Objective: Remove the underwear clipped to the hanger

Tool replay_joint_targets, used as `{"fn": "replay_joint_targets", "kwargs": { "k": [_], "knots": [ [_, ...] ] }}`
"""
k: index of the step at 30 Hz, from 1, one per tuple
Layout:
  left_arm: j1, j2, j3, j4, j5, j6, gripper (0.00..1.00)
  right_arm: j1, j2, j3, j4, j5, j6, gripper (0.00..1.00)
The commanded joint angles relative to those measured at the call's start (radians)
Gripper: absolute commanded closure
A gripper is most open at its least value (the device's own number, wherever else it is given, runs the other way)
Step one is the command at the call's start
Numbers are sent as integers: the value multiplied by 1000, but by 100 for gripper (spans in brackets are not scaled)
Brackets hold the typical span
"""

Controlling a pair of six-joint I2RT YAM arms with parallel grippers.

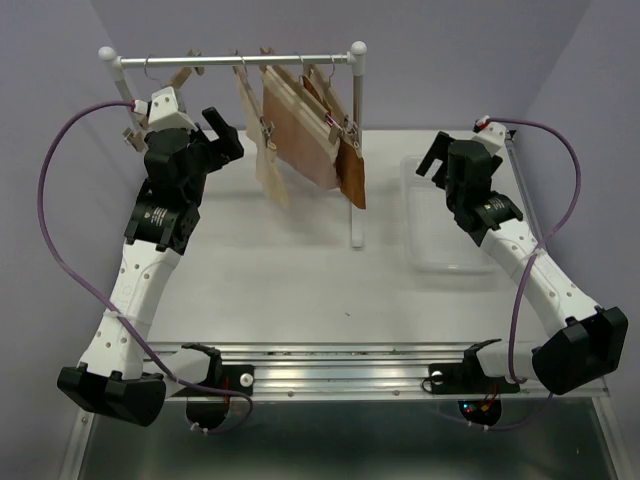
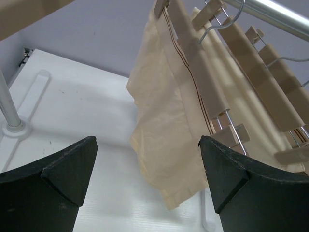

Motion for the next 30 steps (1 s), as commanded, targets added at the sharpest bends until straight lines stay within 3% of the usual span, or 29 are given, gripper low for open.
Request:
{"fn": "replay_joint_targets", "kwargs": {
  "k": [1,10,21,30],
  "knots": [
    [-3,-3,48,34,43,0,1,7,-20,1,55,-17,-25,0],
    [-3,178,258,-7,81,20,1,7,-48,-34,101,-109,-77,0],
    [-3,448,585,-153,66,111,1,7,-46,-42,104,-100,-114,0],
    [-3,607,758,-211,63,172,1,7,-36,-38,105,-110,-124,0]
  ]
}}
